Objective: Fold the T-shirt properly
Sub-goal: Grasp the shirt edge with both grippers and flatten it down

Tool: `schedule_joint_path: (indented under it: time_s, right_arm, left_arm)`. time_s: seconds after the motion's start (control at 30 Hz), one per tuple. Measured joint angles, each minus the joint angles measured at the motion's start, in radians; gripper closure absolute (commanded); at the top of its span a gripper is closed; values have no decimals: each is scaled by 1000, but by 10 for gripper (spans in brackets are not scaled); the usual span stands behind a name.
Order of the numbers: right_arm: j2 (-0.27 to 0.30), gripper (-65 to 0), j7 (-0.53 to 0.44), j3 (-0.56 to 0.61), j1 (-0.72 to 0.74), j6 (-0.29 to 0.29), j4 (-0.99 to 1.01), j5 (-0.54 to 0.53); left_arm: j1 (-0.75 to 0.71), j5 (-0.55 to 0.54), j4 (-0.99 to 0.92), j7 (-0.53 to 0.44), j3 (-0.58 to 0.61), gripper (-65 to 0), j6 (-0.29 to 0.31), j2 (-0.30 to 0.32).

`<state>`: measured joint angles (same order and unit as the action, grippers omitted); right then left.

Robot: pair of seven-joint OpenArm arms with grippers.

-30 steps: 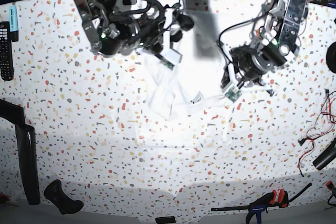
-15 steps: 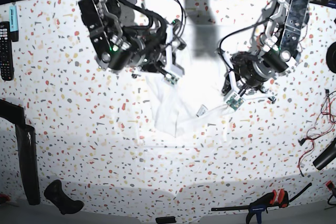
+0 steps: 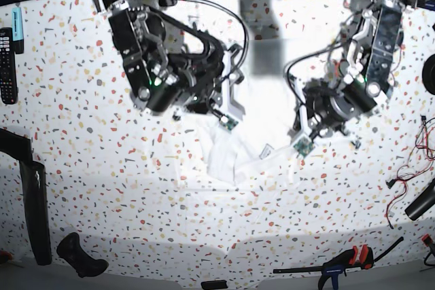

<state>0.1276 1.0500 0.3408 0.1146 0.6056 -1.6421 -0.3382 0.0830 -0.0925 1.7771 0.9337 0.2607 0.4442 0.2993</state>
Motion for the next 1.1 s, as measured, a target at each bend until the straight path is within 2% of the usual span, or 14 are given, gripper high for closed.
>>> schedule_joint_path:
  time_s: [0.3,0.4,0.53,0.7,0.73,0.83,0.9,1.0,1.1]
  right_arm:
    - [0,-279,3,0,75,-24,-1,-1]
    - [0,-279,3,0,88,-34,-1,-8]
    - [0,-279,3,0,92,-34,-1,-69]
    - [0,-279,3,0,93,-34,-1,-84]
    - [0,-279,3,0,93,-34,-1,-84]
    - [0,-279,4,0,93,-34,-1,-83]
    - [0,-279,3,0,93,-34,-1,-84]
    - [0,-279,2,0,93,-34,-1,-83]
    - [0,-279,-70,0,94,-34,-1,-76]
  left_arm:
    - [117,-5,0,7,1,0,0,41]
    - [113,-26,0,13,1,0,-4,44]
    - [91,-95,0,16,1,0,-3,44]
    - [80,-95,0,16,1,0,-3,44]
    - [80,-95,0,17,1,-15,-3,44]
    - [80,-92,0,17,1,-260,-4,44]
    - [80,-92,0,17,1,-355,-4,44]
    - [80,-69,0,16,1,-370,-4,44]
    - [81,-17,0,16,1,-370,-72,44]
